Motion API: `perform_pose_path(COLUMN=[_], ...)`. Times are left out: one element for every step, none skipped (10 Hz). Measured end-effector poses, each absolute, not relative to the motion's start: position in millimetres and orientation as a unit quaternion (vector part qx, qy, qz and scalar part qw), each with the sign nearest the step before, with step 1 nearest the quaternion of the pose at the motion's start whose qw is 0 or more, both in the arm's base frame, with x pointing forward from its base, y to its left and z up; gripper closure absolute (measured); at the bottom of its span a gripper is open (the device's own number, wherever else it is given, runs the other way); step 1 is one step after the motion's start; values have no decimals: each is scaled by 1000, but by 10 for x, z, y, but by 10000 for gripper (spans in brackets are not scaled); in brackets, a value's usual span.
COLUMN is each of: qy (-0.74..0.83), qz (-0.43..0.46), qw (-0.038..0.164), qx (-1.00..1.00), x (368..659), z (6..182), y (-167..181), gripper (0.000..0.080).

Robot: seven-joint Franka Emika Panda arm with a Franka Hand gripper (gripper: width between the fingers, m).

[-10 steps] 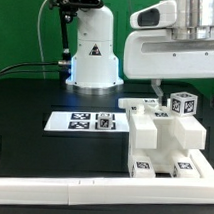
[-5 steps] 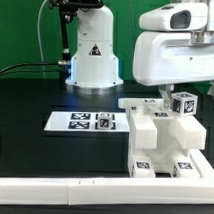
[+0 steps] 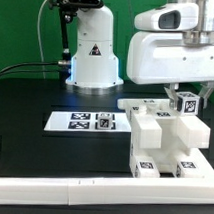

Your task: Assemble chair

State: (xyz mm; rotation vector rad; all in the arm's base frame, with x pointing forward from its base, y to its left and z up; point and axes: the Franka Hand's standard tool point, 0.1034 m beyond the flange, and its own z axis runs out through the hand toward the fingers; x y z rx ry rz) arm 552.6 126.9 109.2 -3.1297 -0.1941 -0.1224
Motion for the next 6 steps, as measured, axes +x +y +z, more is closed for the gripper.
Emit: perform_pose_path(qy=[2,65,111,188,245,299], qz=[-40,-40,-40,-40,-39,-36], qw=[5,7,9,13,16,19], qx=[-999,-997,-993,-981,-969,-954], x=[5530,5531,5529,5526,5526,5527], z=[1091,1094,1097,1101,1104,1106], y=[1273,1280,1307,1339,1357,1361], gripper=[521,521,521,521,521,521])
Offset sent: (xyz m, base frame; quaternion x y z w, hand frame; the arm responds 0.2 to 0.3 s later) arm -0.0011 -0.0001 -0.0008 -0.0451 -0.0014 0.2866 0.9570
